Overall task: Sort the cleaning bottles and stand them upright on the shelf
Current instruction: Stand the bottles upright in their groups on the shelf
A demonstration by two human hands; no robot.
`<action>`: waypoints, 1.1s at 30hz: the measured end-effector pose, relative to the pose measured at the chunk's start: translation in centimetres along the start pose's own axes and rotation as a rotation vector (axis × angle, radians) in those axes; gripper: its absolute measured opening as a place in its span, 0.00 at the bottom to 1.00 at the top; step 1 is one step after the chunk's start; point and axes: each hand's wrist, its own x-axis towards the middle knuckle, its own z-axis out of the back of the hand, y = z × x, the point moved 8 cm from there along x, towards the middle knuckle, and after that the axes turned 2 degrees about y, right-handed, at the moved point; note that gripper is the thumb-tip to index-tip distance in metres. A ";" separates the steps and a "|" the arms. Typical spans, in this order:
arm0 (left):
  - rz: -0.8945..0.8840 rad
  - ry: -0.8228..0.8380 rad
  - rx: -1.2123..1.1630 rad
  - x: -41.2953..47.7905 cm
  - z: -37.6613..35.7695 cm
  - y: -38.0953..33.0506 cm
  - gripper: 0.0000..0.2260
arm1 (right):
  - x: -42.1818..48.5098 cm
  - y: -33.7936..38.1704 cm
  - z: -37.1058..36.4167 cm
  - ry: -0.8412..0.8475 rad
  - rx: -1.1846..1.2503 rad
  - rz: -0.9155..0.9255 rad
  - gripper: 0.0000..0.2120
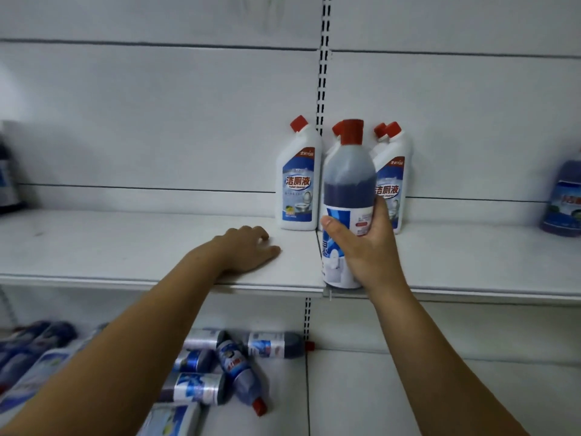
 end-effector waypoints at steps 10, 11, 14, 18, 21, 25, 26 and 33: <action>-0.023 -0.097 0.004 -9.7 3.6 11.4 0.26 | -5.0 5.0 -14.4 0.067 0.026 -0.002 0.24; -0.008 -0.109 0.013 -10.9 4.1 13.5 0.26 | -5.6 5.5 -16.3 0.078 0.032 -0.005 0.24; 0.038 -0.145 0.024 -14.3 5.8 20.1 0.25 | -7.5 6.9 -22.1 0.108 0.052 -0.012 0.25; 0.100 -0.210 -0.005 -18.7 7.9 28.0 0.22 | -9.1 8.7 -29.8 0.166 0.087 -0.013 0.25; 0.133 -0.228 -0.020 -21.4 8.8 32.7 0.22 | -9.7 10.0 -35.3 0.216 0.108 -0.005 0.25; 0.208 -0.294 -0.017 -24.2 10.3 38.6 0.24 | -9.9 11.1 -42.4 0.286 0.140 0.012 0.24; 0.216 -0.316 -0.036 -24.7 10.6 40.1 0.25 | -9.8 11.2 -44.1 0.300 0.148 0.016 0.24; 0.286 -0.337 -0.022 -25.3 13.0 50.6 0.23 | -7.7 11.4 -55.2 0.339 0.207 0.060 0.24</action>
